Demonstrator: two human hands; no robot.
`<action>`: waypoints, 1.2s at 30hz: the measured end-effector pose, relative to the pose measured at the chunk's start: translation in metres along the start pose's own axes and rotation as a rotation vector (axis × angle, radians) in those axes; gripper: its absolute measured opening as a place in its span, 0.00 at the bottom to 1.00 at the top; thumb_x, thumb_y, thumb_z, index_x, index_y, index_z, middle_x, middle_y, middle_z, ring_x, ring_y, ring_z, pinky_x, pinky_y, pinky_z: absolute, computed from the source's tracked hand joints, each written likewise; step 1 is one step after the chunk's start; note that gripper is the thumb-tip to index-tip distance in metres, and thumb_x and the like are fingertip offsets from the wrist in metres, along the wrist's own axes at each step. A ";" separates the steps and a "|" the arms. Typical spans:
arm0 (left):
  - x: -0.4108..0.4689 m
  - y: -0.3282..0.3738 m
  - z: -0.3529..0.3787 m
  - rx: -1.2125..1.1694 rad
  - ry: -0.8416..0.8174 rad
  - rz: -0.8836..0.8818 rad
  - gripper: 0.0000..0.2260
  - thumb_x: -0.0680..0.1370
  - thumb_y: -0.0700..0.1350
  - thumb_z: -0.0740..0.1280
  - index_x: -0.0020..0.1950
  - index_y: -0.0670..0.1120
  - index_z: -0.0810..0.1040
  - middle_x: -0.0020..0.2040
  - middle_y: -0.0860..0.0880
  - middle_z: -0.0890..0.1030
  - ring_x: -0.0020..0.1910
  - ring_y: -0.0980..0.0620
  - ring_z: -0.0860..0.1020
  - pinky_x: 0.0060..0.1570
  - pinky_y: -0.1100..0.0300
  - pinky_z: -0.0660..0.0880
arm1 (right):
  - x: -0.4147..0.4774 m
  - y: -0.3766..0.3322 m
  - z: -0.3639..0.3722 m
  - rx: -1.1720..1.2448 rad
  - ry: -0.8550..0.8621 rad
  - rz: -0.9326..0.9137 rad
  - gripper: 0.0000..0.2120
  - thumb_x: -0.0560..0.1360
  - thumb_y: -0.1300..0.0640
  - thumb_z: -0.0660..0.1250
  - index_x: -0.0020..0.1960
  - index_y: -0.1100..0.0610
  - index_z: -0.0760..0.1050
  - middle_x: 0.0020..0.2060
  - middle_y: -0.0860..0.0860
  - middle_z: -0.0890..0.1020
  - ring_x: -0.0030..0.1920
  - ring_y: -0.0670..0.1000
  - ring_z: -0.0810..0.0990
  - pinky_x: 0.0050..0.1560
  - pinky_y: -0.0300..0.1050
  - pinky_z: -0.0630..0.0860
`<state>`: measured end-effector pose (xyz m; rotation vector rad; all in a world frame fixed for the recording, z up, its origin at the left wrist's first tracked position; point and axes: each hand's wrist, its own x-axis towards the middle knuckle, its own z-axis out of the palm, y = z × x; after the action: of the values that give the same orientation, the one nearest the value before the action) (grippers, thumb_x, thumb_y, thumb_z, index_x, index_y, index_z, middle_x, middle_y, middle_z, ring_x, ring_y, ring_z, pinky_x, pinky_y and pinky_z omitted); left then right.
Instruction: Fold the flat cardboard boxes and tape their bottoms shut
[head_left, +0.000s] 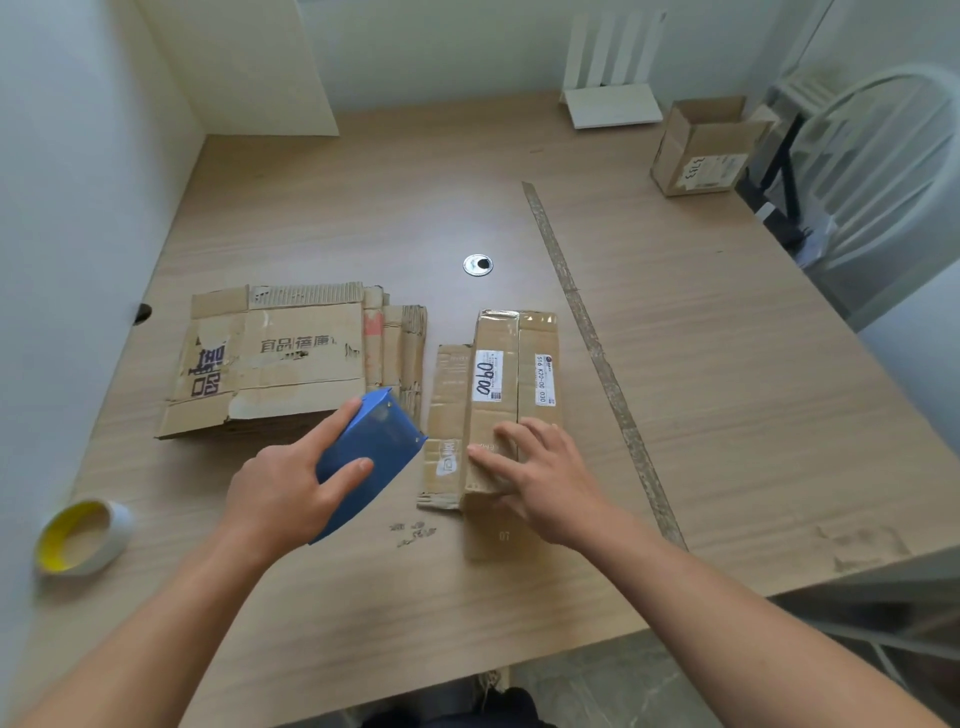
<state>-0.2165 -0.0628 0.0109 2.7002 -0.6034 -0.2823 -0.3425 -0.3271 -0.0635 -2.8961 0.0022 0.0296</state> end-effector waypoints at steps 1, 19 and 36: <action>-0.002 -0.001 -0.001 -0.010 0.003 0.027 0.29 0.72 0.67 0.58 0.74 0.71 0.58 0.41 0.57 0.80 0.40 0.48 0.77 0.41 0.53 0.76 | 0.001 -0.002 -0.001 -0.015 -0.022 -0.010 0.37 0.68 0.51 0.76 0.72 0.38 0.63 0.68 0.51 0.70 0.69 0.59 0.61 0.68 0.68 0.67; -0.020 -0.001 -0.014 -0.085 0.196 0.656 0.25 0.79 0.61 0.62 0.74 0.54 0.67 0.50 0.55 0.84 0.43 0.56 0.78 0.40 0.60 0.74 | 0.026 -0.037 -0.072 0.869 -0.017 0.082 0.25 0.79 0.44 0.66 0.74 0.42 0.67 0.68 0.43 0.73 0.68 0.38 0.69 0.68 0.43 0.68; 0.003 0.009 -0.023 -0.199 -0.088 0.593 0.28 0.74 0.70 0.60 0.74 0.73 0.58 0.51 0.59 0.82 0.40 0.57 0.78 0.42 0.60 0.76 | 0.023 -0.037 -0.063 1.018 0.181 0.290 0.11 0.80 0.58 0.67 0.39 0.51 0.73 0.49 0.47 0.75 0.51 0.43 0.76 0.53 0.40 0.75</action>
<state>-0.2107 -0.0648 0.0350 2.2053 -1.2828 -0.2803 -0.3183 -0.3065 0.0058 -1.8529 0.3577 -0.1402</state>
